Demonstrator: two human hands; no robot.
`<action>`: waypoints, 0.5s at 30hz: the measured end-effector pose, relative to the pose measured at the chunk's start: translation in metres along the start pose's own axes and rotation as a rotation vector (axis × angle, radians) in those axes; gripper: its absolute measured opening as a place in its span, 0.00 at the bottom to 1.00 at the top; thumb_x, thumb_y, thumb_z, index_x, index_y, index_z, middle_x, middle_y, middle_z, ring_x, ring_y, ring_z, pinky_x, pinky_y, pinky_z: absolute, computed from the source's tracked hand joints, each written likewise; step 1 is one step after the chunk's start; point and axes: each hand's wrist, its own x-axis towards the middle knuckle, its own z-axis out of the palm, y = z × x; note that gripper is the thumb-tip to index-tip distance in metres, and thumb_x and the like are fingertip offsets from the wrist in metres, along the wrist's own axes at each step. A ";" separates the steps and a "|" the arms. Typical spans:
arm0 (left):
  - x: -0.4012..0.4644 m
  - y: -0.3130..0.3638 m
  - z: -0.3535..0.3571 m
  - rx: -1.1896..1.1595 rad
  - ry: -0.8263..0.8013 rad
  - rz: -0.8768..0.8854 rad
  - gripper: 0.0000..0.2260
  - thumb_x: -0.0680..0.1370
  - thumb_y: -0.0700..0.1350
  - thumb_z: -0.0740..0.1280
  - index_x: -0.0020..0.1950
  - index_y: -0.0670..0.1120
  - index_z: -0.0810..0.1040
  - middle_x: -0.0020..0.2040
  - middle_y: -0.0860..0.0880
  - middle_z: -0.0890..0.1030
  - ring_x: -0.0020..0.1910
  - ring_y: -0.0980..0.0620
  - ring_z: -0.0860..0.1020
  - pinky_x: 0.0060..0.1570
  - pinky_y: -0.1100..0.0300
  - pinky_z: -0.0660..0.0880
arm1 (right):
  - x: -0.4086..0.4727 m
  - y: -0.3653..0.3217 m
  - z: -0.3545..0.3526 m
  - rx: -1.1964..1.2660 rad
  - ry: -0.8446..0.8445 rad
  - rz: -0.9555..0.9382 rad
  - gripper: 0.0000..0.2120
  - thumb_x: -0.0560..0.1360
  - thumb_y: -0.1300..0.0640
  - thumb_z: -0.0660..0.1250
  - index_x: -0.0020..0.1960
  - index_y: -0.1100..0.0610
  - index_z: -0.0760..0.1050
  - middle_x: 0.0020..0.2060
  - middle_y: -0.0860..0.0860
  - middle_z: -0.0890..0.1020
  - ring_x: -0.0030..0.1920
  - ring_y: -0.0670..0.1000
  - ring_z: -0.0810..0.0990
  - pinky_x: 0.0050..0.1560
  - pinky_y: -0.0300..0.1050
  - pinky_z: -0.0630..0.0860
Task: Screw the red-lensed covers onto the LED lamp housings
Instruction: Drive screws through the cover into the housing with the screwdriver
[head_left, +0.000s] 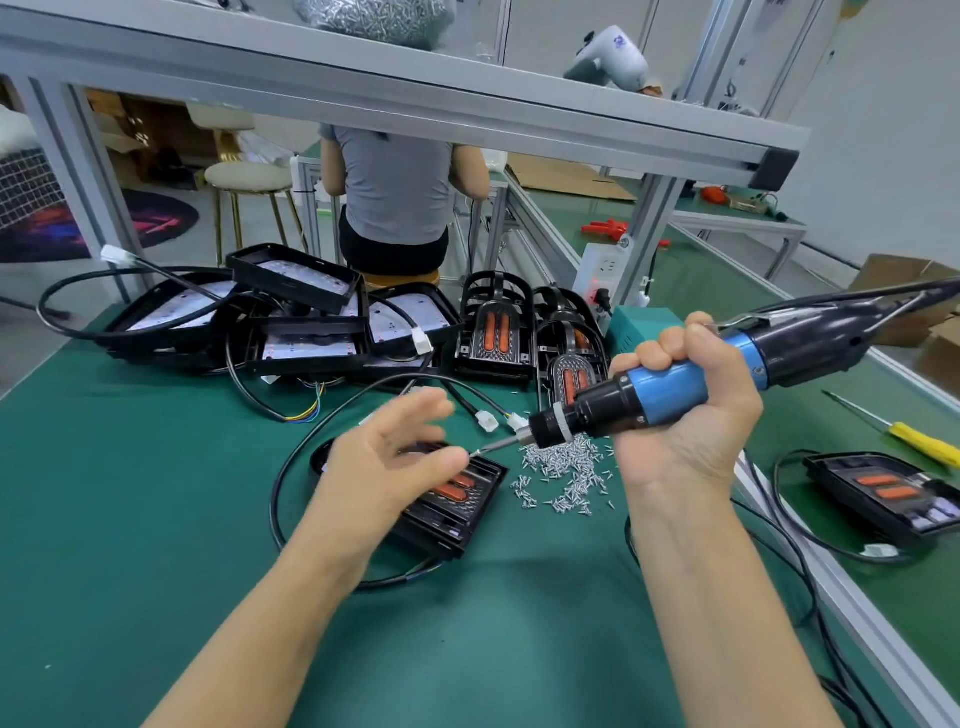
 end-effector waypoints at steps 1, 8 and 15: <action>0.002 0.000 -0.009 0.055 0.125 0.004 0.24 0.62 0.44 0.79 0.57 0.54 0.79 0.53 0.57 0.83 0.47 0.61 0.80 0.45 0.68 0.76 | 0.002 -0.001 -0.002 -0.011 0.004 -0.010 0.08 0.65 0.64 0.65 0.42 0.55 0.71 0.28 0.47 0.72 0.27 0.45 0.71 0.35 0.37 0.73; 0.020 -0.031 -0.052 0.106 0.464 -0.550 0.35 0.71 0.55 0.73 0.71 0.40 0.65 0.63 0.42 0.75 0.55 0.44 0.77 0.50 0.51 0.76 | 0.011 0.002 -0.011 -0.086 0.006 -0.038 0.09 0.65 0.65 0.64 0.42 0.54 0.71 0.28 0.46 0.71 0.27 0.45 0.71 0.34 0.37 0.72; 0.037 -0.038 -0.035 0.053 0.420 -0.554 0.20 0.66 0.39 0.78 0.54 0.35 0.78 0.50 0.38 0.82 0.44 0.43 0.81 0.44 0.50 0.79 | 0.013 0.014 -0.017 -0.195 -0.005 -0.047 0.10 0.65 0.67 0.64 0.42 0.55 0.71 0.29 0.49 0.70 0.27 0.47 0.71 0.34 0.40 0.72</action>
